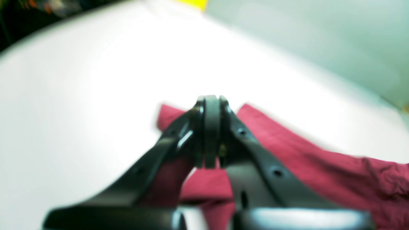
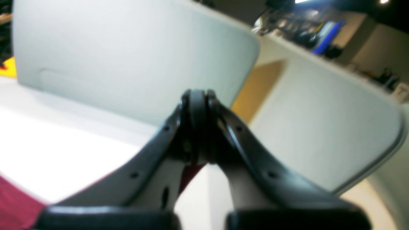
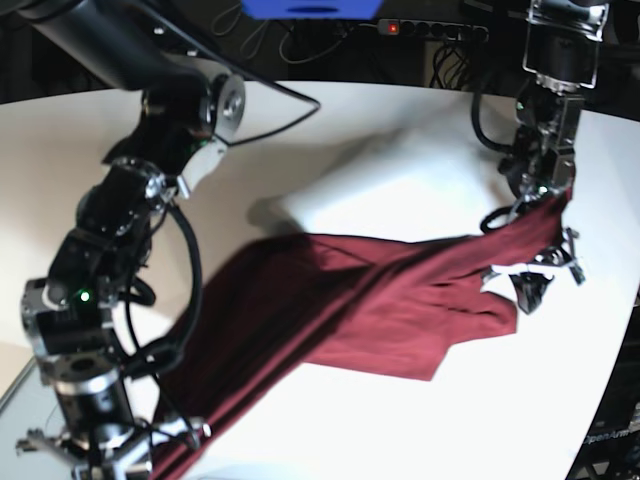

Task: Layout the t-shirt on the table in an organized manner, then fold the t-shirt properly
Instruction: 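Lower the shirt onto the table with both grippers, spreading it out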

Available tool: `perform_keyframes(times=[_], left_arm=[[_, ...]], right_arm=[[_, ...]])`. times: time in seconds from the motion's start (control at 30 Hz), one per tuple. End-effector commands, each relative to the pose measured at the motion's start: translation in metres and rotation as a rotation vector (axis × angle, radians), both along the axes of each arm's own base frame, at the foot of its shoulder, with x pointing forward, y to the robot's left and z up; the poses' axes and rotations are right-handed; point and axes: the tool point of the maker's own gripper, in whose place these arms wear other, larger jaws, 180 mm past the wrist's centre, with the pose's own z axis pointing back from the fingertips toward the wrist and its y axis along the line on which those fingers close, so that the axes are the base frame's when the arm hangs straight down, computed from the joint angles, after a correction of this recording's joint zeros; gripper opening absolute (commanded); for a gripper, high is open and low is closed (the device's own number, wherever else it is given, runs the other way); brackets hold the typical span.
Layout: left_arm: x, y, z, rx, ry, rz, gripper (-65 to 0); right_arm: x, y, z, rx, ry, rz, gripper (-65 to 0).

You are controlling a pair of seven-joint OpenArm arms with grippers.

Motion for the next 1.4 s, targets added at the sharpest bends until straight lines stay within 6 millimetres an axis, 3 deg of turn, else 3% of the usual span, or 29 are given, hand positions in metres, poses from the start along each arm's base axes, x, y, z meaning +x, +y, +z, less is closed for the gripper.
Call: perform_keyframes(times=[0.0,0.17,0.3,0.47,0.6,0.8,0.9,1.0,1.13,1.27,1.37], left_arm=[[0.007,0.003,0.016,0.015,-0.056,0.007,-64.9],[-0.012,-0.015,-0.019,-0.023,0.022,-0.004,-64.9],[-0.02,-0.019,-0.029,-0.036,0.045,-0.005,-64.9],[-0.022,-0.021,-0.028,-0.038,0.043,-0.008,-64.9],[-0.021,-0.022,-0.026,-0.04,0.037,-0.009,-64.9],[-0.014,-0.047,-0.03,-0.057,0.044,-0.057,-64.9],[-0.013,-0.061,-0.047,-0.038,0.092,-0.104,-64.9],[-0.012,-0.075,-0.051,-0.029,0.105,-0.145,-64.9],[-0.006,-0.087,-0.044,0.009,0.088,-0.187,-64.9],[0.001,-0.103,-0.034,0.179,0.052,-0.268,-64.9],[0.002,-0.107,-0.033,0.257,0.044,-0.293,-64.9]], right_arm=[[0.0,0.0,0.013,0.012,-0.056,0.007,-65.0],[0.003,-0.023,-0.048,0.042,0.07,-0.028,-65.0],[0.011,-0.041,-0.089,0.051,0.178,-0.056,-64.6],[0.008,-0.08,-0.11,0.107,0.227,-0.144,-54.8],[0.0,-0.11,-0.116,0.137,0.232,-0.217,-49.8],[-0.017,-0.144,-0.129,0.183,0.252,-0.309,-45.0],[-0.025,-0.153,-0.137,0.207,0.265,-0.341,-43.5],[-0.04,-0.145,-0.147,0.173,0.29,-0.337,-42.4],[-0.046,-0.096,-0.159,0.125,0.325,-0.232,-40.2],[-0.053,-0.029,-0.182,0.045,0.394,-0.057,-39.4],[-0.055,0.002,-0.196,0.022,0.435,0.025,-39.4]])
